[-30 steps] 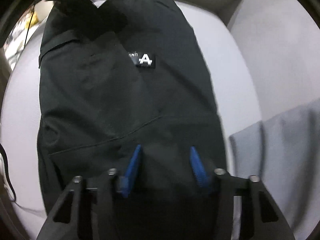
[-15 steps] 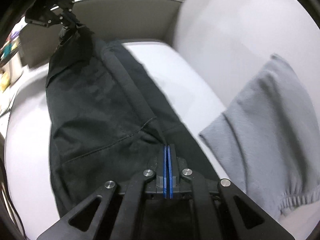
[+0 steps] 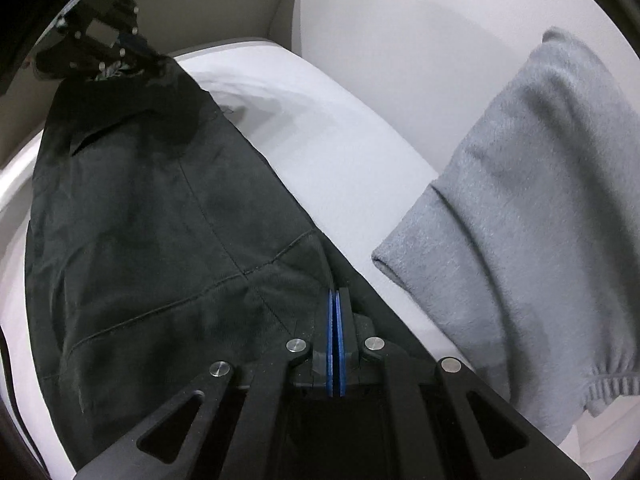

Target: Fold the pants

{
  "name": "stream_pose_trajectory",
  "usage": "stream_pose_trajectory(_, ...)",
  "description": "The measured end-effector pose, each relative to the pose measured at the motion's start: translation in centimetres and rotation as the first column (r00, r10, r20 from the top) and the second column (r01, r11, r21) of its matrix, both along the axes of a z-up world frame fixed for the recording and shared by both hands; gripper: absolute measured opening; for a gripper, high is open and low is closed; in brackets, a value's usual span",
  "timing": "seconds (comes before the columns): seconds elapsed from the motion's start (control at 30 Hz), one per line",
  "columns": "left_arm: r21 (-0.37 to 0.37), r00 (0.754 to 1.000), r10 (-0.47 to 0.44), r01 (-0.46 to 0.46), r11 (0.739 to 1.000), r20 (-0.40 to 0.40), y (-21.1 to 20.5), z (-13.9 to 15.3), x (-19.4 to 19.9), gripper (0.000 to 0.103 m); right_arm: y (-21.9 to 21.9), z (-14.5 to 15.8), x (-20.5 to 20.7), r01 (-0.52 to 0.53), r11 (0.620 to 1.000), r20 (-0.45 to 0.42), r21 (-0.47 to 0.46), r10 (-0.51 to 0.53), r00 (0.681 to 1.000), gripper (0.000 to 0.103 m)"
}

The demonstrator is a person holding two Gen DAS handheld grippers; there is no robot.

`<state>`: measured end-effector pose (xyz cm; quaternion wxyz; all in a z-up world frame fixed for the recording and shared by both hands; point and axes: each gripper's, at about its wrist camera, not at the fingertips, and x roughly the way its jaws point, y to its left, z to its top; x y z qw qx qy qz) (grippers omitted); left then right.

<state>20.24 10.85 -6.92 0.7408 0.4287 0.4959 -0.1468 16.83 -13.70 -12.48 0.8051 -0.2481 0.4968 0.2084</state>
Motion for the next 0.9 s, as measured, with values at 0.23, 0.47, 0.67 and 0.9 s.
stream_pose_trajectory(0.23,-0.241,0.972,0.212,-0.182,0.953,0.104,1.2,3.9,-0.5,0.082,0.4,1.6,-3.1,0.065,0.998,0.184,-0.028,-0.058,0.981,0.048)
stream_pose_trajectory(0.47,-0.757,0.823,0.567,-0.382,0.53,-0.019,8.9,13.1,-8.1,0.089,0.3,7.0,-12.1,0.014,0.978,0.271,0.207,-0.071,0.96,0.066)
stream_pose_trajectory(0.67,-0.825,0.739,0.609,-0.515,0.232,-0.29,13.1,8.9,-15.0,0.074,2.1,4.3,-18.5,-0.041,0.97,0.176,0.239,-0.001,0.984,0.066)
stream_pose_trajectory(0.9,-0.795,0.621,0.618,-0.607,-0.01,-0.482,14.4,2.1,-14.2,0.064,4.4,-0.2,-18.7,-0.026,0.982,0.107,0.185,0.006,0.994,0.066)
